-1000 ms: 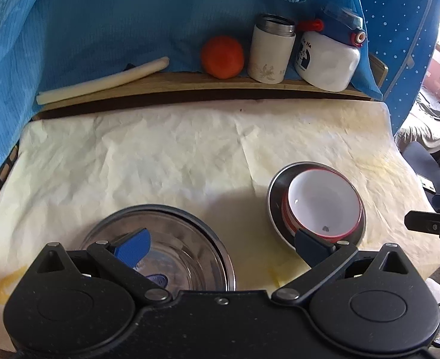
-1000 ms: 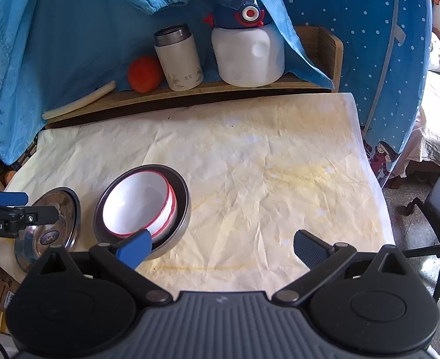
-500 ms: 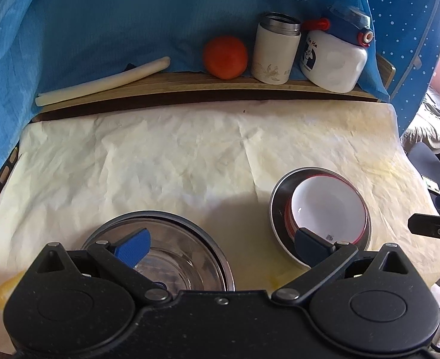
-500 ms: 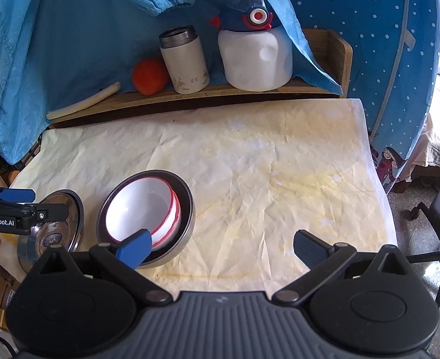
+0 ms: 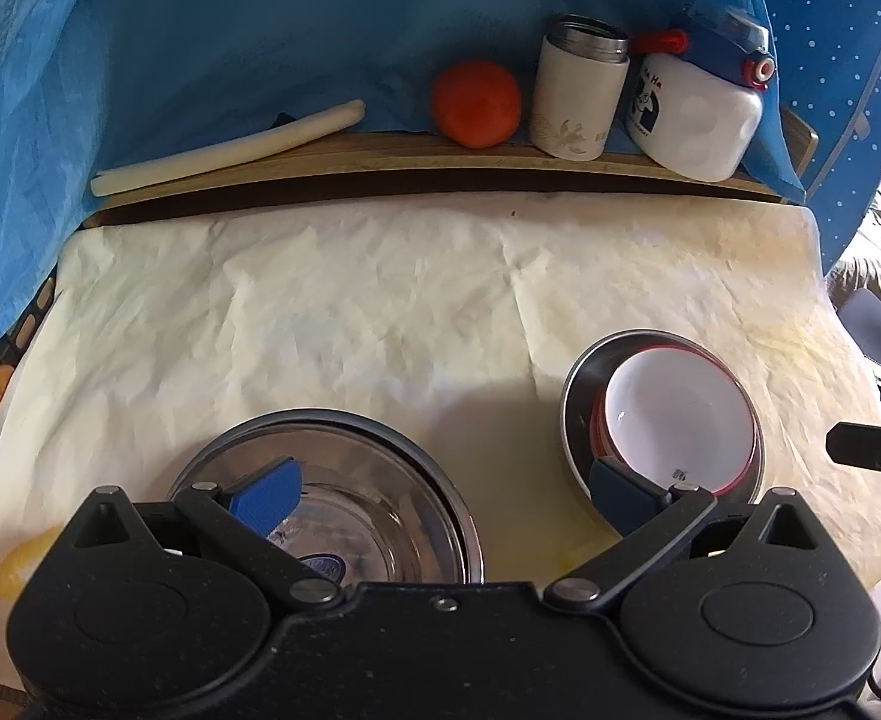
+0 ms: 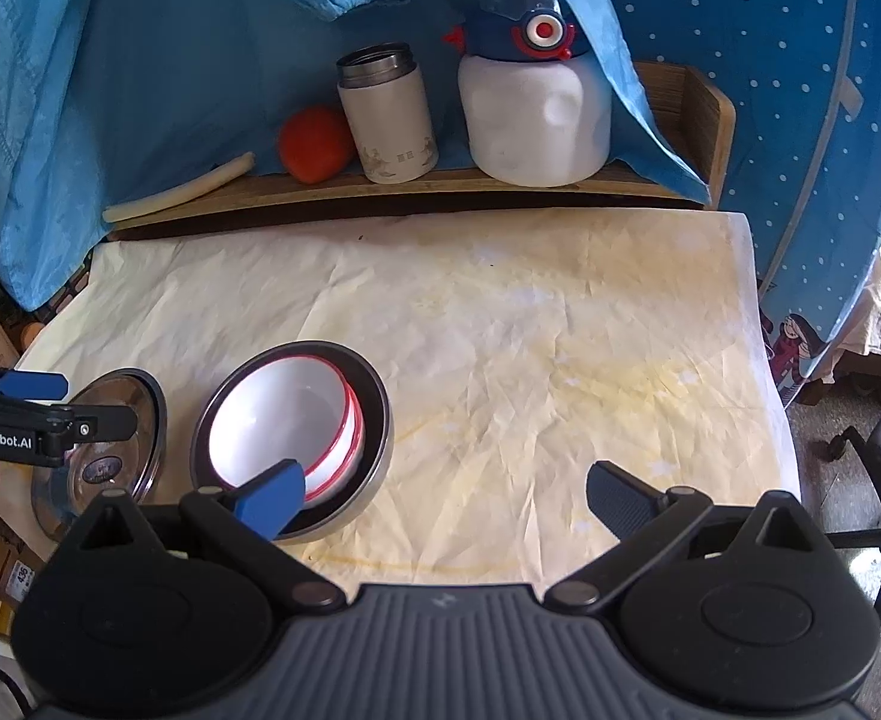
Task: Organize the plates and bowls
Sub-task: 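Move both grippers to the rim of the steel plate stack holding the bowls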
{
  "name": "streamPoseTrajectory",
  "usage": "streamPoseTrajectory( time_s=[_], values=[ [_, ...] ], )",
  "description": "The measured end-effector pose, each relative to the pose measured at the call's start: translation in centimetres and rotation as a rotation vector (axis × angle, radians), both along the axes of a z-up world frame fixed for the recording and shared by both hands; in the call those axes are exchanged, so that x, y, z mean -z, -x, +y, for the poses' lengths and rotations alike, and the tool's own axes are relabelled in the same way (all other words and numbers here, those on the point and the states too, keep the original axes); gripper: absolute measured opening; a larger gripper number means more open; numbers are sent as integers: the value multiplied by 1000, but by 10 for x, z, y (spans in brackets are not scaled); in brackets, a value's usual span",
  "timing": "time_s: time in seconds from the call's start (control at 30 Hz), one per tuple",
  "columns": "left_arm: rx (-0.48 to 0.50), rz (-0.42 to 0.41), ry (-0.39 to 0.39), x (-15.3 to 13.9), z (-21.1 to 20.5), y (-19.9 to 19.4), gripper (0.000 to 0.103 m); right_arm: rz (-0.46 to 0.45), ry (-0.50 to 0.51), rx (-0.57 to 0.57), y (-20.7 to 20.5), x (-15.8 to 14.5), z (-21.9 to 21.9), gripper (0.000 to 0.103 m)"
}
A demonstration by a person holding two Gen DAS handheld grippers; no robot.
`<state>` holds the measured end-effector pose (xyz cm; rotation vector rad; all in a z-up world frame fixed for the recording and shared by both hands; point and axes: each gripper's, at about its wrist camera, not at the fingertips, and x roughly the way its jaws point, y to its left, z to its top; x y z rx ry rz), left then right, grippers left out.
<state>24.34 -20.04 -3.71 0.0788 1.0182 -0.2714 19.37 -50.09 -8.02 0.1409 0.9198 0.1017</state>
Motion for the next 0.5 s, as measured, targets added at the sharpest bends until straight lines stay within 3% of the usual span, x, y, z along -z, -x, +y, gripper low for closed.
streamPoseTrajectory(
  time_s=[0.5],
  values=[
    [-10, 32, -53, 9, -5, -3, 102, 40, 5, -52, -13, 11, 1, 98]
  ],
)
